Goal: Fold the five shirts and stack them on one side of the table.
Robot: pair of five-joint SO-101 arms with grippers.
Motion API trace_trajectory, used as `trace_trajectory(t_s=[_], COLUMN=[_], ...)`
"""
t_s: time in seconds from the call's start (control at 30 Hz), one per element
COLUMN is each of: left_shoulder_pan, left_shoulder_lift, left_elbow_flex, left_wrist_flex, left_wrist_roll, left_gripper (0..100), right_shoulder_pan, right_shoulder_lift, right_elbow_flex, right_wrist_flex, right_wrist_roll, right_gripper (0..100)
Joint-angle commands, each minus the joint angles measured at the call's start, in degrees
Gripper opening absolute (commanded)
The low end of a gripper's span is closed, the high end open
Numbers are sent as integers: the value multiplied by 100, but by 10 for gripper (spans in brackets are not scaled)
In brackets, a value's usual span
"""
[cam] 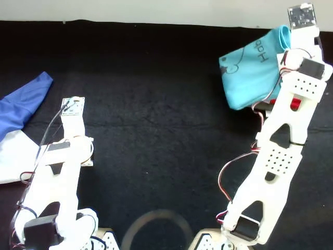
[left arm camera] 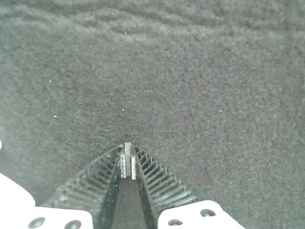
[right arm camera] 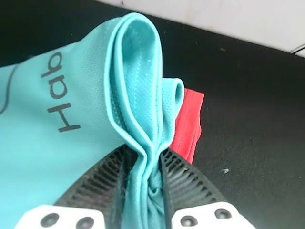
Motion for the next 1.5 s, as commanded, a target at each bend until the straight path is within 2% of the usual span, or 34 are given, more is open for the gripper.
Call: trace_trajectory(t_s=[0.0, 0.2, 0.33, 0.47, 0.7, 0.87, 1.2, 1.47], left_shoulder_pan=[66, 66, 66, 66, 66, 66, 66, 66], left_shoulder_lift=[-110, -110, -110, -110, -110, -110, -110, -110], left_elbow_flex=[4, 4, 4, 4, 4, 4, 4, 4], left_wrist_flex=[-97, -97, -97, -97, -97, -97, -97, -97], left_wrist_roll=[-26, -26, -26, -26, -26, -26, -26, -26], left_gripper=[13, 13, 13, 13, 13, 13, 13, 13], right_shoulder_pan=[31, -681, -1191, -1314, -875, -409, 312, 365], right_shoulder_lift=[-549, -1165, -1710, -2053, -2035, -1560, 110, 549], right_elbow_flex=[189, -330, -391, -391, -338, 233, 453, 453], right_wrist_flex=[-303, 347, 374, 365, 365, 338, -1499, -1745], right_wrist_roll=[70, 79, 88, 88, 88, 97, 105, 677], right_gripper=[6, 6, 6, 6, 6, 6, 6, 12])
